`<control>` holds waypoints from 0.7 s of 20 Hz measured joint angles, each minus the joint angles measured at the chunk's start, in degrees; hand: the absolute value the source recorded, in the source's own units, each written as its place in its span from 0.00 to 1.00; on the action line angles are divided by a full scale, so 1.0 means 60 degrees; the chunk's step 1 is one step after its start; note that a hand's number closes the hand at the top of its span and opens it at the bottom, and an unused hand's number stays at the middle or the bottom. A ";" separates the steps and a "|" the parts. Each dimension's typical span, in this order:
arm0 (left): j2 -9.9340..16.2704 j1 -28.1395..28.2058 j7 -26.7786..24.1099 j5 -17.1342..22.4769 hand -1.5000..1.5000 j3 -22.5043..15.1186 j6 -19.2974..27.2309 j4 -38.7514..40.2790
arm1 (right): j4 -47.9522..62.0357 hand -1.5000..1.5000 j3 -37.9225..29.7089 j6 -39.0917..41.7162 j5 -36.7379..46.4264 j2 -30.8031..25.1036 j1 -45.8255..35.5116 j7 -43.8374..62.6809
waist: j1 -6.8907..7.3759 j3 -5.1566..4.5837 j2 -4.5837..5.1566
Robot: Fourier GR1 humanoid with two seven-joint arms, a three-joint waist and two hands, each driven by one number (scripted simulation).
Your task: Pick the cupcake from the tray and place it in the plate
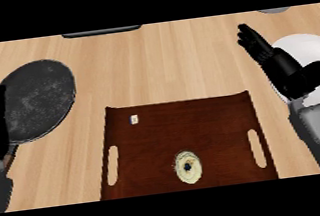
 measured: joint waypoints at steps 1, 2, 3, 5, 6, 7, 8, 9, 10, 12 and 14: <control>-0.0056 0.0007 0.0034 -0.0056 0.50 -0.0110 -0.0067 0.0167 | -0.0187 1.00 -0.0066 -0.0206 0.0055 0.0018 0.0084 0.0115 | -0.0026 0.0006 -0.0068; -0.0172 0.0156 0.0066 -0.0119 0.50 -0.0285 -0.0102 0.0326 | -0.0403 1.00 -0.0214 -0.0527 0.0116 0.0008 0.0129 0.0256 | -0.0092 0.0006 -0.0132; -0.0207 0.0342 0.0203 -0.0131 0.50 -0.0446 -0.0199 0.0429 | -0.0625 1.00 -0.0385 -0.0942 0.0207 0.0026 0.0235 0.0377 | -0.0172 0.0003 -0.0198; -0.0287 0.0765 0.0570 -0.0131 0.50 -0.0803 -0.0398 0.0709 | -0.1114 1.00 -0.0772 -0.1888 0.0470 0.0060 0.0384 0.0579 | -0.0430 -0.0006 -0.0321; -0.0351 0.1017 0.0741 -0.0149 0.50 -0.1005 -0.0473 0.0858 | -0.1354 1.00 -0.1033 -0.2356 0.0596 0.0024 0.0469 0.0666 | -0.0611 -0.0014 -0.0384; -0.0406 0.1129 0.0844 -0.0129 0.50 -0.1126 -0.0543 0.0918 | -0.1228 1.00 -0.1003 -0.2497 0.1184 -0.0485 0.0699 0.0879 | -0.0810 -0.0102 -0.0367; -0.0484 0.1286 0.0924 -0.0114 0.50 -0.1263 -0.0615 0.0981 | -0.1183 1.00 -0.1204 -0.2953 0.1591 -0.0733 0.0953 0.1082 | -0.1013 -0.0109 -0.0394; -0.0532 0.1405 0.0961 -0.0099 0.50 -0.1350 -0.0672 0.0966 | -0.1226 0.00 -0.1470 -0.3506 0.1886 -0.0824 0.1192 0.1240 | -0.1165 -0.0080 -0.0446; -0.0591 0.1477 0.0993 -0.0098 0.50 -0.1434 -0.0704 0.0946 | -0.1371 0.00 -0.1682 -0.4079 0.2139 -0.0787 0.1409 0.1360 | -0.1274 -0.0051 -0.0495; -0.0654 0.1611 0.1064 -0.0104 0.50 -0.1590 -0.0793 0.0873 | -0.1866 0.00 -0.1936 -0.5172 0.2565 -0.0460 0.1912 0.1477 | -0.1367 -0.0001 -0.0576; -0.0713 0.1655 0.1137 -0.0112 0.50 -0.1708 -0.0859 0.0832 | -0.2588 0.00 -0.1857 -0.6095 0.3003 0.0078 0.2525 0.1517 | -0.1340 0.0024 -0.0608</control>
